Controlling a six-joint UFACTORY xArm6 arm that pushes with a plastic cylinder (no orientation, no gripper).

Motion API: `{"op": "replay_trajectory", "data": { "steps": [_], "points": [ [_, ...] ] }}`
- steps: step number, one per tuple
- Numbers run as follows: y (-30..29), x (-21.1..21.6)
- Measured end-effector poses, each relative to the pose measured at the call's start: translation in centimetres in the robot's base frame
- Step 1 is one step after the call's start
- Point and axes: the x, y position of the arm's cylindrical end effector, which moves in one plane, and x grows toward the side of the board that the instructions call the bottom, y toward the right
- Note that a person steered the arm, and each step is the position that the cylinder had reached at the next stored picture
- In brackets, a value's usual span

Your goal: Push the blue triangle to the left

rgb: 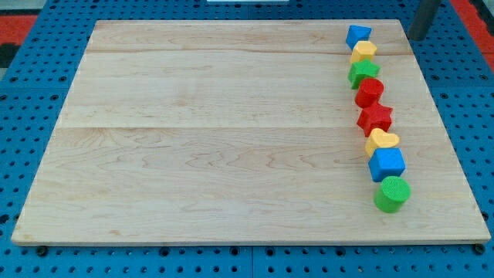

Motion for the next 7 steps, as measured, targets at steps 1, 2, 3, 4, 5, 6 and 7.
{"op": "replay_trajectory", "data": {
  "steps": [1, 2, 3, 4, 5, 6, 7],
  "points": [
    [-3.4, 0.0],
    [-4.0, 0.0],
    [-3.7, -0.1],
    [-5.4, -0.2],
    [-5.5, -0.2],
    [-5.5, -0.2],
    [-5.5, -0.2]
  ]
}}
